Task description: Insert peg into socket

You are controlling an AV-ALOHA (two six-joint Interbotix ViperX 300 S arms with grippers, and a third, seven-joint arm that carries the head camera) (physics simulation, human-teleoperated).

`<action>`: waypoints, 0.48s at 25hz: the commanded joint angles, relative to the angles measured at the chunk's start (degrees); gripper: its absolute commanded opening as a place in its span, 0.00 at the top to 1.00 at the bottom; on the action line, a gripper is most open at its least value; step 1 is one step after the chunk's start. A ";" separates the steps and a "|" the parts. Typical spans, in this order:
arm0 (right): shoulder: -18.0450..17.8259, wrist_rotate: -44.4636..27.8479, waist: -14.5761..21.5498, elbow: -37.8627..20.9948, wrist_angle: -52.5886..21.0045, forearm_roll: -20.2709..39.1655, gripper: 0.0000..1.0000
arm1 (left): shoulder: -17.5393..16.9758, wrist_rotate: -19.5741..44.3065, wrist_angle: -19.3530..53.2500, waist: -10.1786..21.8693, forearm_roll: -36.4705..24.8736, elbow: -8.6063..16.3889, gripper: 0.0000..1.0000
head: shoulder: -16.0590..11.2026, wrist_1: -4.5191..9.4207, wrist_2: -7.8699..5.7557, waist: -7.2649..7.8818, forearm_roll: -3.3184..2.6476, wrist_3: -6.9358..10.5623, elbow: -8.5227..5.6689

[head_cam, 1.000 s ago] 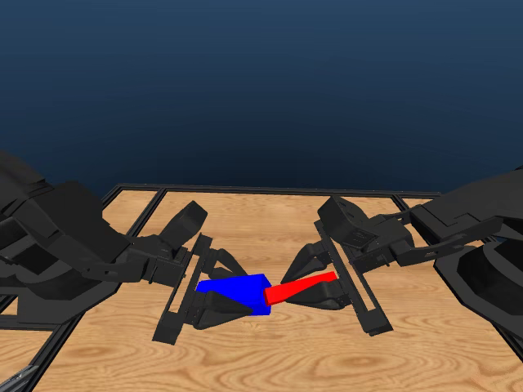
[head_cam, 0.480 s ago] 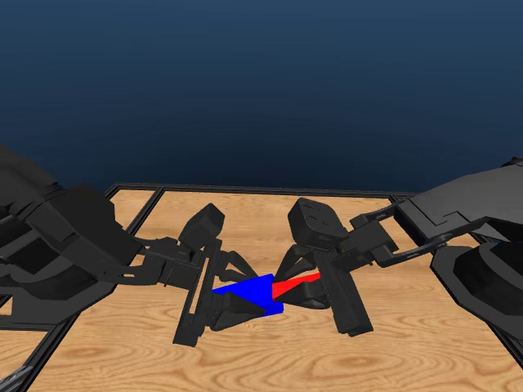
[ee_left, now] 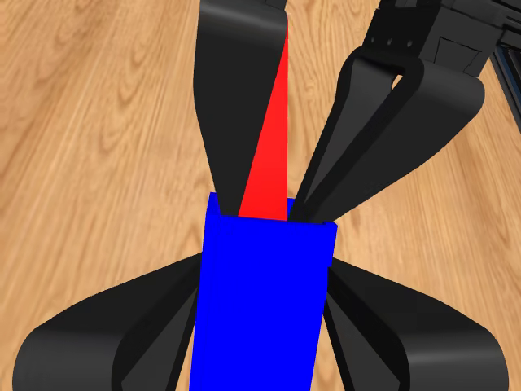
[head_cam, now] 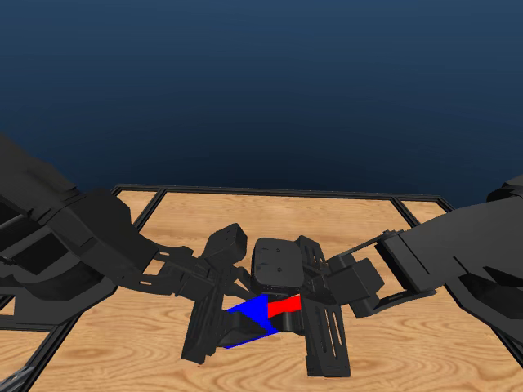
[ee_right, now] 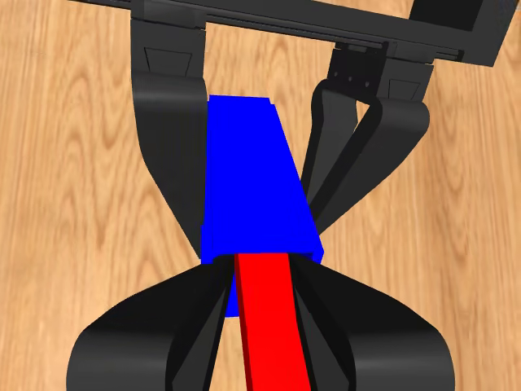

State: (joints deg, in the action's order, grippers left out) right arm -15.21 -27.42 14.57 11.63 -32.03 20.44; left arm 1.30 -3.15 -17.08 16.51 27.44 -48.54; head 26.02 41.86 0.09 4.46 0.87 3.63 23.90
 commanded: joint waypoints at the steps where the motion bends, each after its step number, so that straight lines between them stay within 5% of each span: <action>1: 3.09 -5.83 -1.67 2.19 -2.19 1.14 0.00 | -1.74 2.56 -0.41 -1.29 0.00 1.54 1.00 | -0.08 -0.53 0.06 0.08 0.07 -0.34 -0.85; 12: 10.74 -17.77 -1.46 13.78 0.56 4.68 0.00 | -2.66 9.41 1.54 -1.98 -4.83 -0.11 1.00 | -0.27 -0.34 0.22 -1.08 -0.13 -1.06 -1.02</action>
State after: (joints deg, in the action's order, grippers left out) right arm -6.28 -42.49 13.11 25.10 -33.28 24.00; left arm 0.79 5.34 -14.77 14.56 23.53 -49.53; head 25.91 42.13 0.27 3.70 0.75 2.77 23.90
